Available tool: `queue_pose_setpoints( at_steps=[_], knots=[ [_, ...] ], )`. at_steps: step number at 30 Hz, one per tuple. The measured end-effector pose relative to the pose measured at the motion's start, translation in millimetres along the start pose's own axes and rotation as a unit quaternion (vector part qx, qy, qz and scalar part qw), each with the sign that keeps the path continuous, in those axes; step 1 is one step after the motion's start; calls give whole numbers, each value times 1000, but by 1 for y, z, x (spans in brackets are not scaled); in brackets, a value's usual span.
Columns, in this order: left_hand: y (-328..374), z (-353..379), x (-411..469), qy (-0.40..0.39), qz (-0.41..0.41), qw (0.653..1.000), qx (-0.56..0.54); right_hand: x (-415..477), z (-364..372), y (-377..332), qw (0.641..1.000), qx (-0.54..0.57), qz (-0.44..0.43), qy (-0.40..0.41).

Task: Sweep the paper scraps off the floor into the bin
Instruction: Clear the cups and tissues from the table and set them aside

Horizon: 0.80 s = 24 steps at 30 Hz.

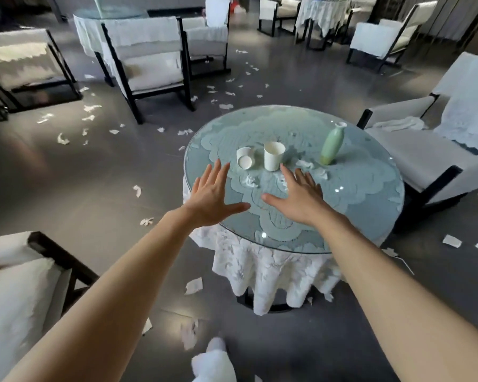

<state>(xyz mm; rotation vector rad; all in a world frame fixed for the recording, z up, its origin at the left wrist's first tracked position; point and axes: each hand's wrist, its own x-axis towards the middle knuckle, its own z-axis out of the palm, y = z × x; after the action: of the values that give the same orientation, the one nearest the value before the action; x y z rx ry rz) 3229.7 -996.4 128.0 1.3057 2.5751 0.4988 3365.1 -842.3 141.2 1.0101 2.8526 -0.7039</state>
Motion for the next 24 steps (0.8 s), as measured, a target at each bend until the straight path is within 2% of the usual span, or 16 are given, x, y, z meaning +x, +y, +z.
queue_pose_setpoints(
  at_steps=[7, 10, 19, 24],
  knots=[
    [-54, 20, 169, -15, 21, 998, -58, 152, 0, 12, 995, 61, 32, 70],
    [-69, 26, 222, -39, 23, 995, -88, 203, 8, 21, 994, 80, 56, 55],
    [-104, 74, 324, -122, 4, 986, -116, 296, 33, 47, 982, 143, 121, 22],
    [-104, 95, 350, -180, -22, 972, -147, 333, 33, 62, 976, 157, 131, 77]
  ],
)
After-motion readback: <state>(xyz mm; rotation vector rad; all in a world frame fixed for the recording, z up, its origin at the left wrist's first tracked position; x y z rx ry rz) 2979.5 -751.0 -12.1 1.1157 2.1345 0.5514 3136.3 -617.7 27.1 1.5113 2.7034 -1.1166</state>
